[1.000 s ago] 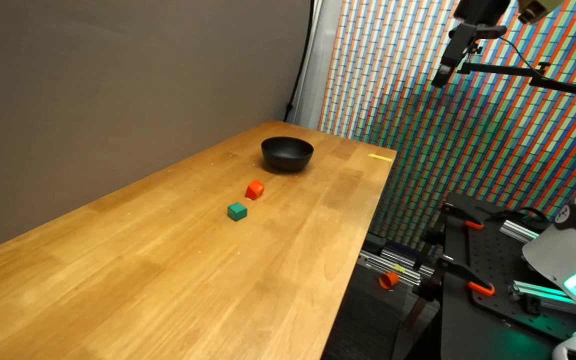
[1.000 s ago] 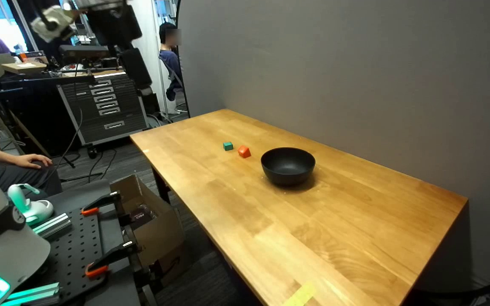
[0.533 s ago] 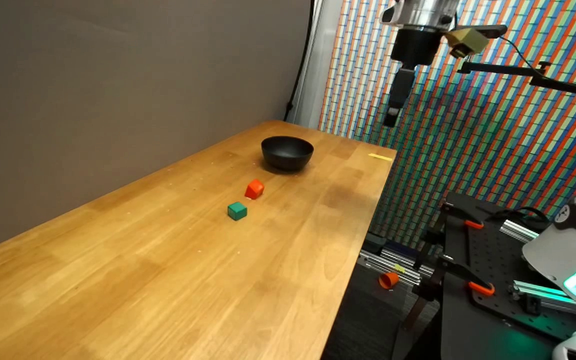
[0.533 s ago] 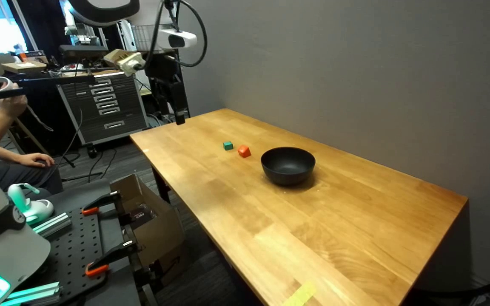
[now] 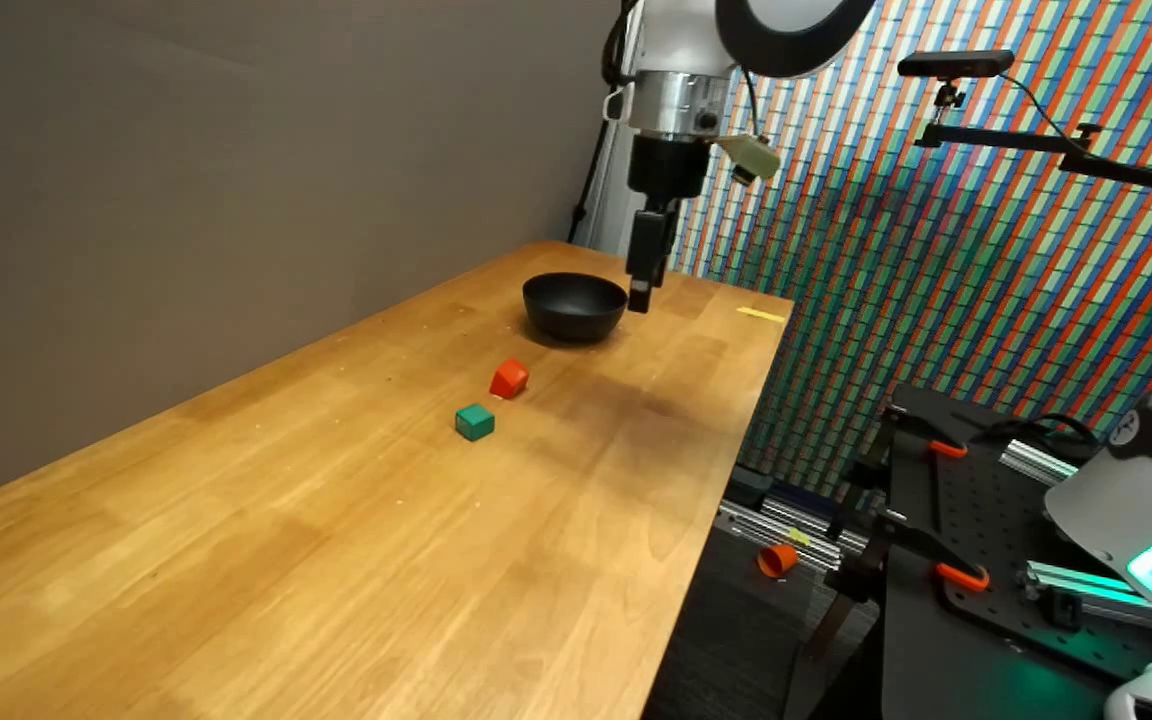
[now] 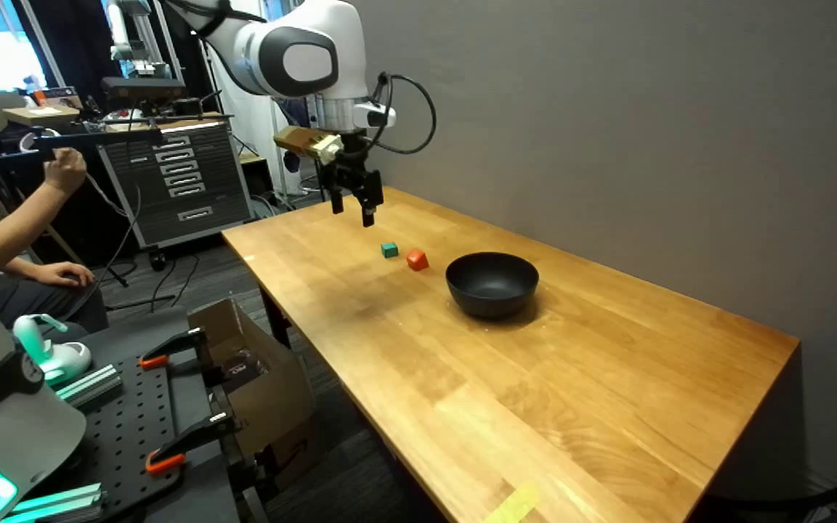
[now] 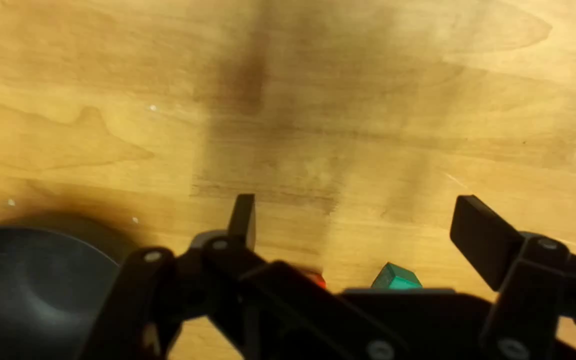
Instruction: Put the blocks in the bowl
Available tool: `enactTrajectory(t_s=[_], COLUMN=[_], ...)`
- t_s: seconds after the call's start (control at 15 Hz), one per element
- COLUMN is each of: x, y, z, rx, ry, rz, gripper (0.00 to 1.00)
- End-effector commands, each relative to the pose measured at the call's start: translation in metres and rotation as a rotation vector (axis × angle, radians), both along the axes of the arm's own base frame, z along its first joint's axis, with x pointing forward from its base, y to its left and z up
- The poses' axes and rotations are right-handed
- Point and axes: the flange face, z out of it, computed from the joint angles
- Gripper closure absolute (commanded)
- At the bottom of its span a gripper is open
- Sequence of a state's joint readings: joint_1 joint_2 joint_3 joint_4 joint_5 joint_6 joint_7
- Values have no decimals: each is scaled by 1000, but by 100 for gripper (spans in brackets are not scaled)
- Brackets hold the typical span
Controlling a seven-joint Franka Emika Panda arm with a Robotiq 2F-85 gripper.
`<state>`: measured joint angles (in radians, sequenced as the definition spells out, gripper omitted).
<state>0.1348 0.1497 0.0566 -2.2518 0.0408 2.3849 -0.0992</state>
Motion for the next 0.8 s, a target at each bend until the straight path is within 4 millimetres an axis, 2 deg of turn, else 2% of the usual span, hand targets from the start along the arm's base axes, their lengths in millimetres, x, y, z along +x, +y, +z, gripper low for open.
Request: enactTrajectory(t_s=[0.0,0.27,0.47,0.73], x=[70,124,157,181], y=[20,31,31,31], z=[-33,-74,-102,-126], rx=[-16,-18,-12,-6], ry=[-24,-24,-22,-8], rz=[19,37,25,8], gripper=[0,0,0,0])
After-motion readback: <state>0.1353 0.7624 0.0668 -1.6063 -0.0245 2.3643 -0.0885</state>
